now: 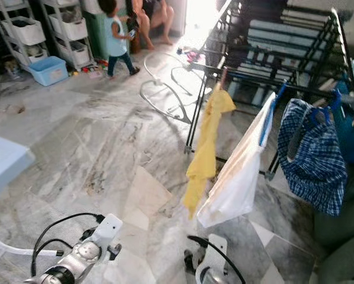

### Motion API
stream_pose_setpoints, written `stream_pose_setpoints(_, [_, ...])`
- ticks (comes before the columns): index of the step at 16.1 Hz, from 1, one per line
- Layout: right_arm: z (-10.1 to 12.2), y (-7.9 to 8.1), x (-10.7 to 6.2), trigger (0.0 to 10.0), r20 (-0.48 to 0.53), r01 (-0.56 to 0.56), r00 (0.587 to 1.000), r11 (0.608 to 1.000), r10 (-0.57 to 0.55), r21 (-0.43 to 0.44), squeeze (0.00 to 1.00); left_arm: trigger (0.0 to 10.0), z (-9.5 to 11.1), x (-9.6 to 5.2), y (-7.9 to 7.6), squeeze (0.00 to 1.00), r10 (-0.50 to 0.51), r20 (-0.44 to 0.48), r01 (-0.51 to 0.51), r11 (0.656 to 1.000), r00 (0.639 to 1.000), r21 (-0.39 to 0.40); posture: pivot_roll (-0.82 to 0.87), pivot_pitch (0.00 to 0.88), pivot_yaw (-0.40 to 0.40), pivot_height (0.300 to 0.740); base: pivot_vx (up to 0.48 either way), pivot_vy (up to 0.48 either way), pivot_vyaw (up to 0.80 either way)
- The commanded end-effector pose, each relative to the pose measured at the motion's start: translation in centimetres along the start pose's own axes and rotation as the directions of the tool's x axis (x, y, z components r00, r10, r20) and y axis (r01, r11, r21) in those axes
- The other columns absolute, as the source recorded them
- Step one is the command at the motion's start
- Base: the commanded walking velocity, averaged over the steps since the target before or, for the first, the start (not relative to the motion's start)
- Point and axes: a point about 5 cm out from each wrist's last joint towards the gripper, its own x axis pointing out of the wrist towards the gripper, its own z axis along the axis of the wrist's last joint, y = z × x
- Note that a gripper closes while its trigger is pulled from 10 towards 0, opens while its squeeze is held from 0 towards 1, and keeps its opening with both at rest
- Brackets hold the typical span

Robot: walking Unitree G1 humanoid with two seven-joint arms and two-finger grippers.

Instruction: Hang hanger

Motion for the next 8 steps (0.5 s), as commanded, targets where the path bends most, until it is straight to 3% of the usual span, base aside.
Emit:
stream_pose_setpoints(1, [0.0,0.3,0.0,10.0,-0.010,0.003,1.000,1.000,-0.003,-0.002,0.00,10.0,0.4,0.0,-0.1,0.00,-0.003,0.013,0.003,1.000,1.000,0.010,0.06,0.000,-0.042,0.740,0.000,0.000,0.00])
stream_pose_setpoints(8, [-0.2,-0.4,0.0,10.0,-0.017,0.005,1.000,1.000,-0.005,-0.009,0.00,10.0,1.4,0.1,-0.2,0.00,-0.024,0.025,0.025,0.999,0.999,-0.020,0.07,0.000,-0.048,0.740,0.000,0.000,0.00])
